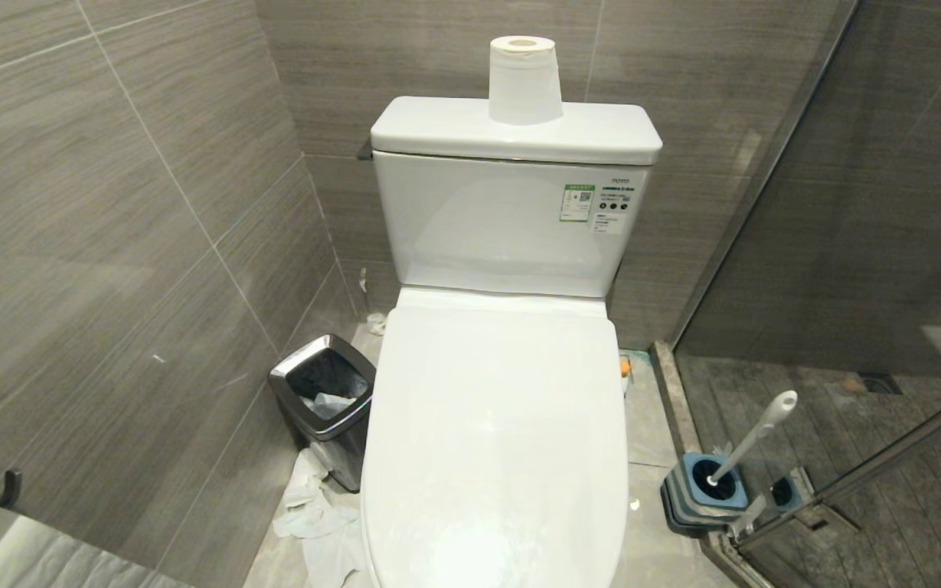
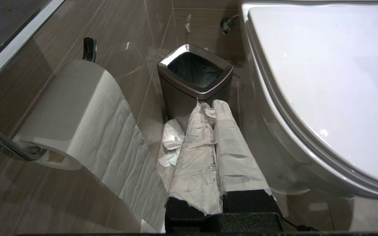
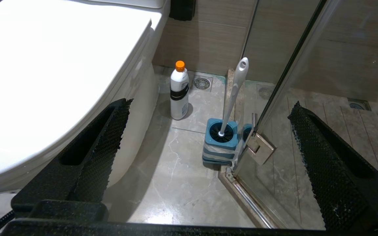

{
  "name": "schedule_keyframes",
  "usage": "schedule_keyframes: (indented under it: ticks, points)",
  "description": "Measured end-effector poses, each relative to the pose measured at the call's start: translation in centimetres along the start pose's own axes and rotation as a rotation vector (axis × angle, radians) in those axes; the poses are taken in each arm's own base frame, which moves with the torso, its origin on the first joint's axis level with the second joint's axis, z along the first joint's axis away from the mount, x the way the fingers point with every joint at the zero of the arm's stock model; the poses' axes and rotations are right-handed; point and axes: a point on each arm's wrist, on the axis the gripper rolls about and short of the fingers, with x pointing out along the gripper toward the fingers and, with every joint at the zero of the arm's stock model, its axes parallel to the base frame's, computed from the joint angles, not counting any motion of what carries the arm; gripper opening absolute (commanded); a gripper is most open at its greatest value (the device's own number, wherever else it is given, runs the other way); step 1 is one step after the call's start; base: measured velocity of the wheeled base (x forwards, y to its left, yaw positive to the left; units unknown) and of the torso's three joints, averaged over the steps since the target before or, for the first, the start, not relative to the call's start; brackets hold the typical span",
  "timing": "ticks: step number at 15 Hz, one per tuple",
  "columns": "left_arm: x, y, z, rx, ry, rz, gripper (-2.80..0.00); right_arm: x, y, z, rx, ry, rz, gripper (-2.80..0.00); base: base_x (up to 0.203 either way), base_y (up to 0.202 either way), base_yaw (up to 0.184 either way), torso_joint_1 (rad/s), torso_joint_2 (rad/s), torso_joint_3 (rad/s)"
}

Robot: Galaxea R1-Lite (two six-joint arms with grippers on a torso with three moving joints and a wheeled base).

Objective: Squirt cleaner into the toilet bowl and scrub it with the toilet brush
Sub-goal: Use the left hand to lift the toilet lid slightly

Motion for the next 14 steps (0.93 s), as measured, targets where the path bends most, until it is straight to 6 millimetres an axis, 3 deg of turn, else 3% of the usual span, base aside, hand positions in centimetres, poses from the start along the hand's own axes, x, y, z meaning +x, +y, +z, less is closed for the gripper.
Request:
schedule_keyframes:
  ticks: [10,14]
  points:
    - [0.0,0.0,0.0,0.027,-0.001,-0.012,-2.8,0.0,0.0,0.0,0.0,0.0,0.0,0.0,0.0,0.0,0.0,0.0,0.0,0.0]
    - [-1.2,-0.1,3.3,0.094,-0.082,-0.097,-2.8,0.0,0.0,0.0,0.0,0.0,0.0,0.0,0.0,0.0,0.0,0.0,0.0,0.0]
